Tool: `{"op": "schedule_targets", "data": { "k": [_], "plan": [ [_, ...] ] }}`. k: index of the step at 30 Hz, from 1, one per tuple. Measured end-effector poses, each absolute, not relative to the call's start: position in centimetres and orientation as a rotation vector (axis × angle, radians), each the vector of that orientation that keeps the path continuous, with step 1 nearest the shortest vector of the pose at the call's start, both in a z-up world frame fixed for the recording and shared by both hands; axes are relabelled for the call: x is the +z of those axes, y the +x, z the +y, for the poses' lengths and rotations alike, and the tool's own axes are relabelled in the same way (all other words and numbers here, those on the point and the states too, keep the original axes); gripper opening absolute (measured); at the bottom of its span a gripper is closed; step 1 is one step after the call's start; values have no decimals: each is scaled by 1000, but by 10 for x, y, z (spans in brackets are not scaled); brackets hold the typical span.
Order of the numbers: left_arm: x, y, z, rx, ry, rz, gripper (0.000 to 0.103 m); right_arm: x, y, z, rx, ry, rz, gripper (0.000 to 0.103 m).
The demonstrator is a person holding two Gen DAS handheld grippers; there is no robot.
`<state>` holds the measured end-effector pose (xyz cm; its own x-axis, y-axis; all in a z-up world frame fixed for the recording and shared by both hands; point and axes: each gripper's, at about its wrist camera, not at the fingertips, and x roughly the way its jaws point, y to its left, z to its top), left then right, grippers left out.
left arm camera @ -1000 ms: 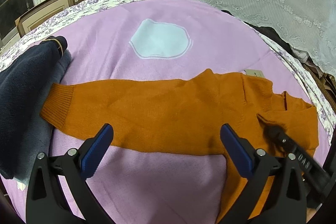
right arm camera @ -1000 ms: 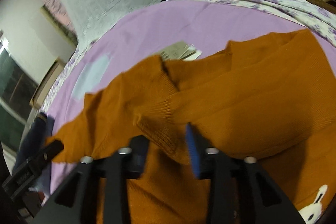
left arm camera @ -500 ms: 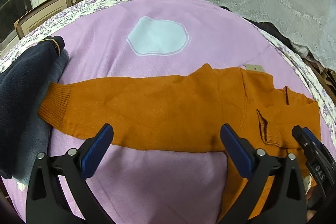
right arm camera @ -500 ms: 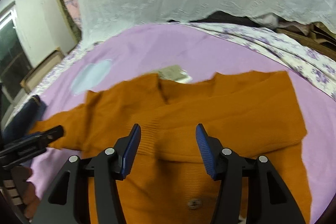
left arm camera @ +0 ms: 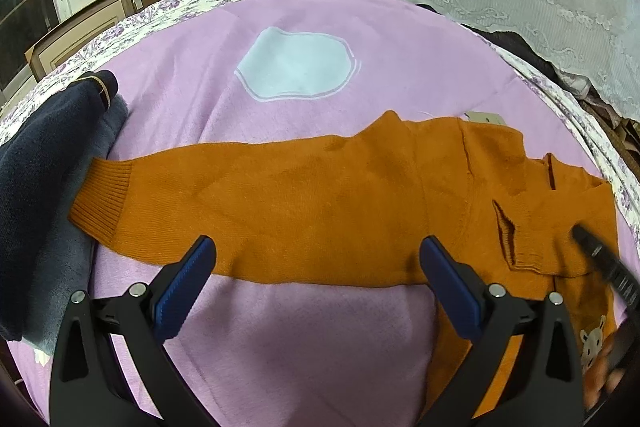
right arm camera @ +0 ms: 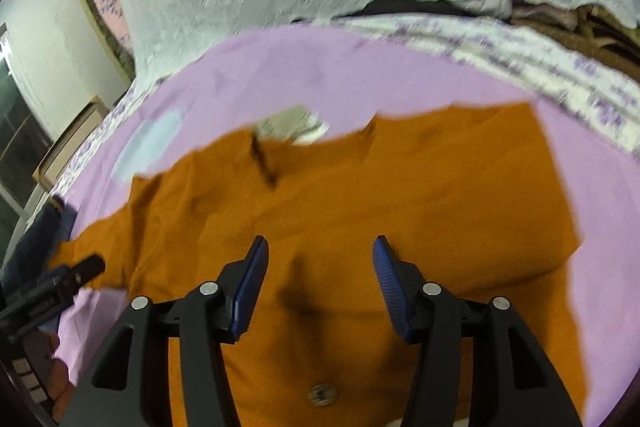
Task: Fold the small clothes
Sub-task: 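Open the right gripper to release the sleeve on the body, then move the left gripper to the cuff of the other cardigan sleeve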
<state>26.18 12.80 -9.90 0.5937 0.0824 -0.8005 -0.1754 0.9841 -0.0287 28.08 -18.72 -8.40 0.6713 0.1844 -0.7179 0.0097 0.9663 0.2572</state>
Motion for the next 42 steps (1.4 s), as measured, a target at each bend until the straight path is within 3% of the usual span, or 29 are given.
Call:
{"op": "schedule_targets", "data": {
  "k": [4,6,11,16,23,42],
  "plan": [
    [-100,260,117,146,-64,910,99,-78,290,-229,4,284,801,53],
    [-101,260,109,146,-30,904,99,-79,292,-248,-27,309,798,40],
    [-100,262,89,100,-23,884,99,-92,295,-281,-69,352,805,31],
    [-95,272,65,38,-73,871,99,-108,302,-288,-75,389,840,30],
    [-122,281,26,113,145,891,99,-107,294,-289,-59,419,824,31],
    [-125,279,43,98,86,928,99,-105,262,-262,2,325,828,39]
  ]
}}
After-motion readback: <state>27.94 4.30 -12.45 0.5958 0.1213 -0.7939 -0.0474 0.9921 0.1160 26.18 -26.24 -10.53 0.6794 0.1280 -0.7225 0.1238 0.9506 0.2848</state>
